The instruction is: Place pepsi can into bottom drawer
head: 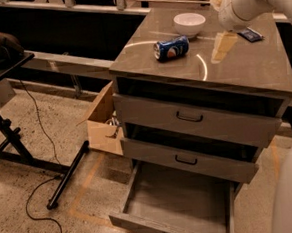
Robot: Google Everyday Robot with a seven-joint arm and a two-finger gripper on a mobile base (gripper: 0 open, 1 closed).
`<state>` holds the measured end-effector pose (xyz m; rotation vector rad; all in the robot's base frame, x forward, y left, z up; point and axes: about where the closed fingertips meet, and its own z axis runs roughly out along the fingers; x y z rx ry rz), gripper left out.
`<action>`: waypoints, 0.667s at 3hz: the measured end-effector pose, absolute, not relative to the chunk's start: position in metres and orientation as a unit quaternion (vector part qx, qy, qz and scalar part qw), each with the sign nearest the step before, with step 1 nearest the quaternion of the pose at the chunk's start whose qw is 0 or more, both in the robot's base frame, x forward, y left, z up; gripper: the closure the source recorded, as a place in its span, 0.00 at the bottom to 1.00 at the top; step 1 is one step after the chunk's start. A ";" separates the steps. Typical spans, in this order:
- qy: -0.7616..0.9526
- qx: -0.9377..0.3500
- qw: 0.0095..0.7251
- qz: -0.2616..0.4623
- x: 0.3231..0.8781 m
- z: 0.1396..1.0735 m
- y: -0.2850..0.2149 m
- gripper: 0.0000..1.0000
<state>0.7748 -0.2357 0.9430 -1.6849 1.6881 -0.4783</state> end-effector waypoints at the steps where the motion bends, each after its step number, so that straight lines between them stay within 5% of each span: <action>1: 0.648 -0.657 0.340 -0.182 0.784 0.948 -0.233 0.00; 2: 0.643 -0.665 0.338 -0.173 0.794 0.948 -0.226 0.00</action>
Offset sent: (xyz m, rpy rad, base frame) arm 0.0412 0.0089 0.0214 -0.0069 0.0332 0.0575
